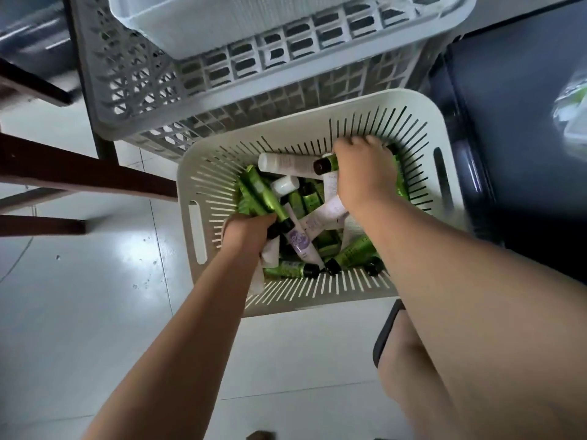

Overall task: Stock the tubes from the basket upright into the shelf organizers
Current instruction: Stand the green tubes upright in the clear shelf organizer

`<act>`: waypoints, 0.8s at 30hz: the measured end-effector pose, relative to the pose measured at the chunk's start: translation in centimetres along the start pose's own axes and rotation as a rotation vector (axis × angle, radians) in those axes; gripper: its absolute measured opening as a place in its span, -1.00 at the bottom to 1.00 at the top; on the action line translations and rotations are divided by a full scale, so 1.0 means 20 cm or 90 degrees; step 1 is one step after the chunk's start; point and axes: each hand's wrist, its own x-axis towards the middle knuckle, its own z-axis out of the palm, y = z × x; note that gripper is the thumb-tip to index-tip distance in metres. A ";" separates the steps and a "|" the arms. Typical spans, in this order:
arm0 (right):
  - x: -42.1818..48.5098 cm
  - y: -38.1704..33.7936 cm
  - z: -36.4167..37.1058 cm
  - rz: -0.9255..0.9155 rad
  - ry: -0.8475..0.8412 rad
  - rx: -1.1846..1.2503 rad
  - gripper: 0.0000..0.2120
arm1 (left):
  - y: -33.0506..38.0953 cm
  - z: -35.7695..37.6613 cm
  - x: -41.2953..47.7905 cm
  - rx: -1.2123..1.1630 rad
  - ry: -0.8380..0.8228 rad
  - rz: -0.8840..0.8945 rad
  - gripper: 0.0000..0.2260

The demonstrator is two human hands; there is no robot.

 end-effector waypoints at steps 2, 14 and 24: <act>-0.02 0.02 0.00 0.005 0.043 0.090 -0.69 | 0.00 -0.01 0.00 -0.046 -0.013 -0.018 -0.79; -0.27 -0.16 -0.35 0.380 0.176 0.769 -0.90 | -0.01 -0.15 -0.35 -0.293 -0.063 0.176 -0.88; -0.55 -0.12 -0.87 0.350 0.145 1.074 -0.43 | 0.19 -0.27 -0.83 -0.461 -0.246 0.318 -0.91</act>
